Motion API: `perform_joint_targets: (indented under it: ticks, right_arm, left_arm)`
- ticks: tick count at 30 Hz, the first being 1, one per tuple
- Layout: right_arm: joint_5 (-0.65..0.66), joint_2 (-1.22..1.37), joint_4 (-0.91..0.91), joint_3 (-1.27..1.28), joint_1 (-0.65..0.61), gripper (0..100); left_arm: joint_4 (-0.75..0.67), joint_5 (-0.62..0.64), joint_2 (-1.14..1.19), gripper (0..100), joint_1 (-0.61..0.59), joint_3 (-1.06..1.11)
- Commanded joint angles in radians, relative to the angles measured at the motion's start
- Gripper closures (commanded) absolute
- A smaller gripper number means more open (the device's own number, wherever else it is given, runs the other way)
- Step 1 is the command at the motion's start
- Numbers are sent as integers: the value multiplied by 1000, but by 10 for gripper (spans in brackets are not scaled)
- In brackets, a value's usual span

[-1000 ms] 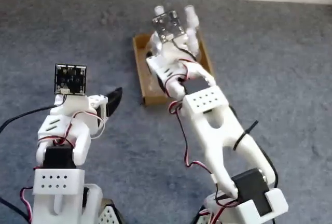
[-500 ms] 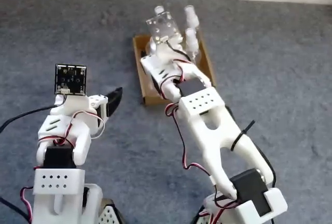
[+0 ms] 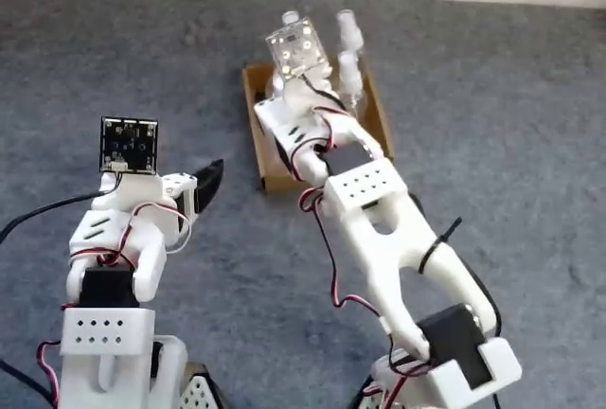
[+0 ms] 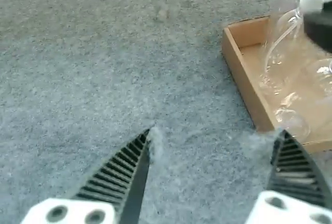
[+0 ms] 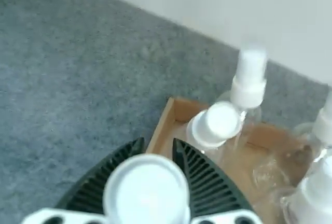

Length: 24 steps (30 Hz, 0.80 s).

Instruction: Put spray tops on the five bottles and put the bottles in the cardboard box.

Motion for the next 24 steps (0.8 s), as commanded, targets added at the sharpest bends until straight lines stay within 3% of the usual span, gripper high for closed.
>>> perform_joint_targets:
  ticks: [1, 17, 24]
  right_arm:
    - [9, 4, -27, -62, -10, 896]
    - [8, 7, -5, -67, -15, 883]
    - [8, 8, 122, -168, -15, 765]
  left_arm:
    - [-18, -9, 1, 709, -4, -2]
    - [-18, -9, 1, 709, -4, -2]
    - [-18, -9, 1, 709, -4, -2]
